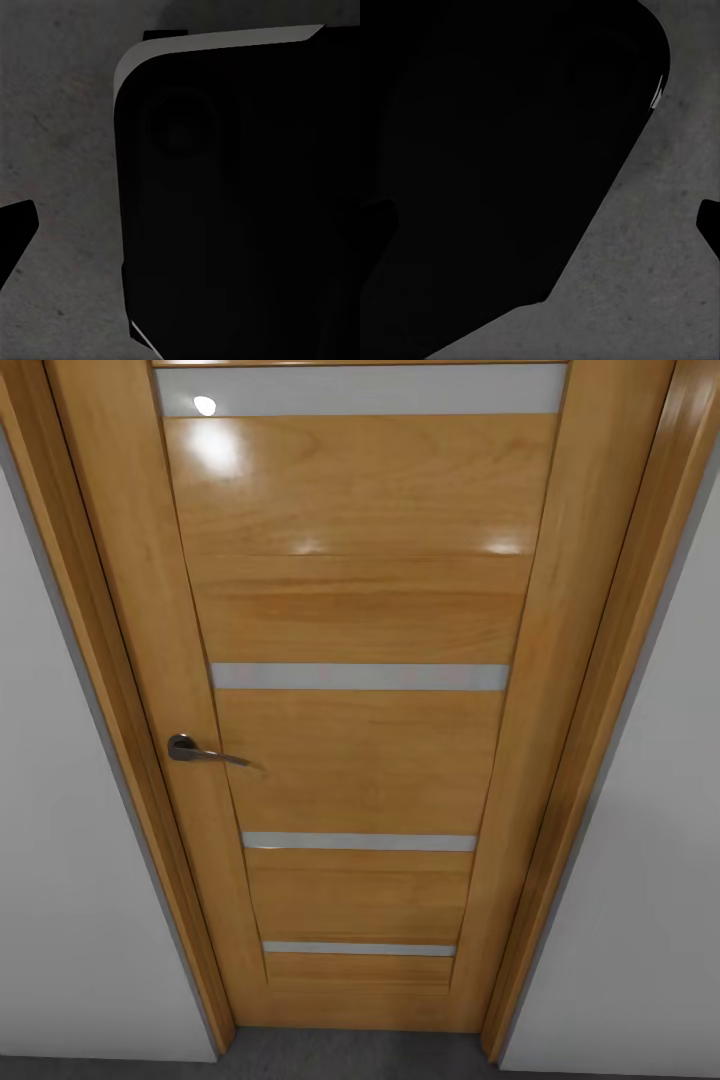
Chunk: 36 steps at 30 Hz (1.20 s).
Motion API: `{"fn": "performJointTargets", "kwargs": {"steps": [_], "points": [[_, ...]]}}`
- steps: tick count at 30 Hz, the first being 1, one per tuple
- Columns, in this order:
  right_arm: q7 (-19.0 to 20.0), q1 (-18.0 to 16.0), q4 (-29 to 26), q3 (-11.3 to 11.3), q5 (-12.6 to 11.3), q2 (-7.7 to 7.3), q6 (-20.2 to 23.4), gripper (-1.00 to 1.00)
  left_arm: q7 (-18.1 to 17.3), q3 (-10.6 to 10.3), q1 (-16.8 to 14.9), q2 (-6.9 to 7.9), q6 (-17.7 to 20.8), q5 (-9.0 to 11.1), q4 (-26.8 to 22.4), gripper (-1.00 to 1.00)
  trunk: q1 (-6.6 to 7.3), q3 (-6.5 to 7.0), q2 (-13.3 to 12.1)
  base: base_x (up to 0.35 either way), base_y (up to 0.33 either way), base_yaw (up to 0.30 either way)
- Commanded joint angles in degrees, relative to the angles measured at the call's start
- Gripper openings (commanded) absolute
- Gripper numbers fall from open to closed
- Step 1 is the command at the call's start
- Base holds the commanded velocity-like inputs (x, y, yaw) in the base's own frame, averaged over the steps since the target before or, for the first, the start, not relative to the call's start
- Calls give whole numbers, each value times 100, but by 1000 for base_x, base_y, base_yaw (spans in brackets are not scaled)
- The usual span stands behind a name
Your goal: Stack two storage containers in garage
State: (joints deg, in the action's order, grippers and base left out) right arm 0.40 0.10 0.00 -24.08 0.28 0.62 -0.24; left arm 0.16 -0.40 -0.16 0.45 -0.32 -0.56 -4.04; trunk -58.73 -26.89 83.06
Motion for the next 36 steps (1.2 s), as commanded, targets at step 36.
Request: {"fn": "performJointTargets", "kwargs": {"steps": [36], "points": [[-22, -1, 0, -61, 51, -59, -3, 100, 2, -4, -2, 0, -3, -6, -1, 100, 0, -4, 2, 0, 0, 0]]}}
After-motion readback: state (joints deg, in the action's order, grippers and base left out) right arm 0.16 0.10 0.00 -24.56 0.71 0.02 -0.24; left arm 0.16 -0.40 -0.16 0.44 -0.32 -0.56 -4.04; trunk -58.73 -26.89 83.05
